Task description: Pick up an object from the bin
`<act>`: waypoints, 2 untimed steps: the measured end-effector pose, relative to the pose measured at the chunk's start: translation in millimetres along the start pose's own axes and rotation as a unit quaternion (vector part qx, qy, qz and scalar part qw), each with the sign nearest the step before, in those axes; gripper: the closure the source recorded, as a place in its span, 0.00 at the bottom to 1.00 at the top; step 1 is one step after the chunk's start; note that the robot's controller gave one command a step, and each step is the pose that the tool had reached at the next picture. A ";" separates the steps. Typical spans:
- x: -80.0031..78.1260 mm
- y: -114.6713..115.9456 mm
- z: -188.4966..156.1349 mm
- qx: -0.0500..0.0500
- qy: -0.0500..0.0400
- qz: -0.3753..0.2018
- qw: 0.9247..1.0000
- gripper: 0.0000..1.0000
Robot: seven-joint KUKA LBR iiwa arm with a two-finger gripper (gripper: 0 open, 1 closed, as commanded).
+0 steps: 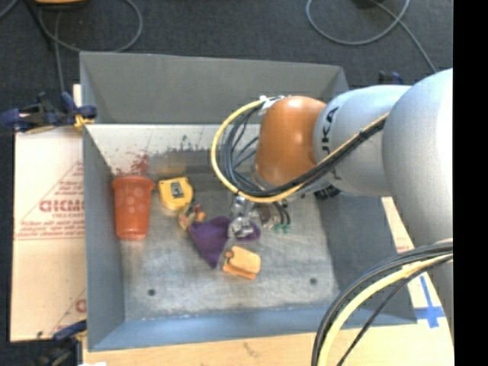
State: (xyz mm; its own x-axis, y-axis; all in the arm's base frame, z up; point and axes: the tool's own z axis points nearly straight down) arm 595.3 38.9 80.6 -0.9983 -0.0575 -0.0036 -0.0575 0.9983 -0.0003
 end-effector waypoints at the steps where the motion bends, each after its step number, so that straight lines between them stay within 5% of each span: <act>1: -6.1 -6.8 -0.5 -0.004 -0.002 -0.066 0.998 1.00; 2: 37.2 -15.3 -128.8 -0.001 0.000 -0.078 0.997 1.00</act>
Offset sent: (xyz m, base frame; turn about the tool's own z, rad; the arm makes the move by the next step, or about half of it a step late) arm -0.0381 -0.0169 0.1277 -0.1566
